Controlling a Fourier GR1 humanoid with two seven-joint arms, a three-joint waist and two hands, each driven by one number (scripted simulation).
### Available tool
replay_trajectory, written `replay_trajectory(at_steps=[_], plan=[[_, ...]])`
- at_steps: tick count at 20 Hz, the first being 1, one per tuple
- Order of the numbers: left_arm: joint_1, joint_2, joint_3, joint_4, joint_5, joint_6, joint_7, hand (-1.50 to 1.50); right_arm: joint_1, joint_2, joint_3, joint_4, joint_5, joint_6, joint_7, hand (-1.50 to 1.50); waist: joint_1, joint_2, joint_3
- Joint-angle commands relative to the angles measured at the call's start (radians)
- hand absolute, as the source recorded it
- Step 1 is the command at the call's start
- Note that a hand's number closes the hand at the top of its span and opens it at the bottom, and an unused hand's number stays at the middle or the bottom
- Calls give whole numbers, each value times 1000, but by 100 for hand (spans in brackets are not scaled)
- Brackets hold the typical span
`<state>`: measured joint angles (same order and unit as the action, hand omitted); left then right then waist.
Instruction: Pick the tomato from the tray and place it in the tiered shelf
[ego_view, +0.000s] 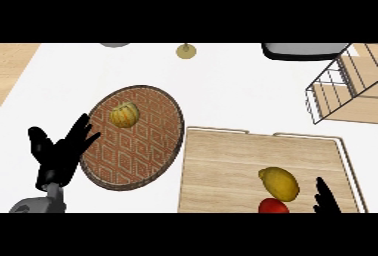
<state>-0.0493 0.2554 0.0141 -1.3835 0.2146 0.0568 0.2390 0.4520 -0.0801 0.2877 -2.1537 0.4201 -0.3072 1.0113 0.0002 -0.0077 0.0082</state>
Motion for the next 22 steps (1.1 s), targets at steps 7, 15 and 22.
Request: replay_trajectory(at_steps=[7, 15, 22], plan=[[-7, -8, 2, 22, -11, -23, 61, 0, -80, 74, -18, 240, 43, -81, -107, -150, 0, 8, -8], [50, -22, -4, -89, -22, -3, 120, 0, -174, 80, -49, 302, 25, -118, -133, -150, 7, 7, -7], [-7, -52, 2, 57, -64, 9, 34, 0, -183, 42, 50, 295, -24, 7, -230, 150, -2, 9, -8]])
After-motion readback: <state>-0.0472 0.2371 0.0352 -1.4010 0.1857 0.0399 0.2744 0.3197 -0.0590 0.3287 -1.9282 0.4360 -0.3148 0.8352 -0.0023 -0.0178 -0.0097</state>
